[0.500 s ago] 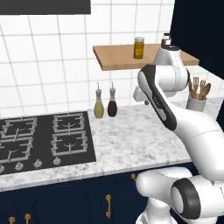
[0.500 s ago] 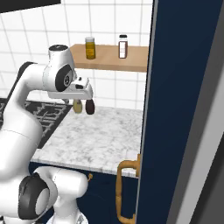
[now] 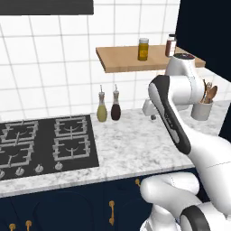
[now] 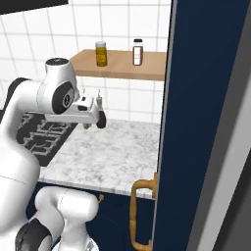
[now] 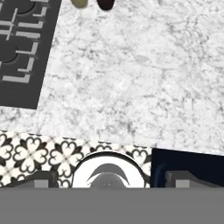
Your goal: Navigate to the microwave.
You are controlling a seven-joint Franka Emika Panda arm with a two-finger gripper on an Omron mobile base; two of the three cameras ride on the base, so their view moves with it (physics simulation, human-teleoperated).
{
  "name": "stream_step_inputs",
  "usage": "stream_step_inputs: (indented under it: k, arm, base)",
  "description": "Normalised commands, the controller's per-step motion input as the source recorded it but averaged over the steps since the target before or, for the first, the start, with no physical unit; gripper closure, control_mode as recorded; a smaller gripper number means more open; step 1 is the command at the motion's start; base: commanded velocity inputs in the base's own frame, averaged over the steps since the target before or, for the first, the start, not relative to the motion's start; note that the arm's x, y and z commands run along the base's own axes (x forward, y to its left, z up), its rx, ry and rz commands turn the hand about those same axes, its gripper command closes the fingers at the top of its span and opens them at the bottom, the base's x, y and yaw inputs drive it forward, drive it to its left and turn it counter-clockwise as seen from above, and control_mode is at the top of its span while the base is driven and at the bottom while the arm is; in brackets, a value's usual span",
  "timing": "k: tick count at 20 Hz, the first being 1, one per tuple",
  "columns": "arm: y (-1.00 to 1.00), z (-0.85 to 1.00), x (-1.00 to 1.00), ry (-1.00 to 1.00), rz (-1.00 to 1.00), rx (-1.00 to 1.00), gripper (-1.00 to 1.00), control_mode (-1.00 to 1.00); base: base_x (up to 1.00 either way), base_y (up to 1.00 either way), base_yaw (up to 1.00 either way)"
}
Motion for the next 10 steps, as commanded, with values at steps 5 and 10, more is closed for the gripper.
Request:
stream_step_inputs:
  k: [5, 10]
  arm:
    - [0.00, -0.41, -0.53, 0.00, 0.00, -0.01, -1.00, 1.00]
    - [0.00, 0.00, 0.00, 0.00, 0.00, 0.00, -1.00, 1.00]
  base:
    - [-0.11, 0.00, 0.00]
    - [-0.44, 0.12, 0.18]
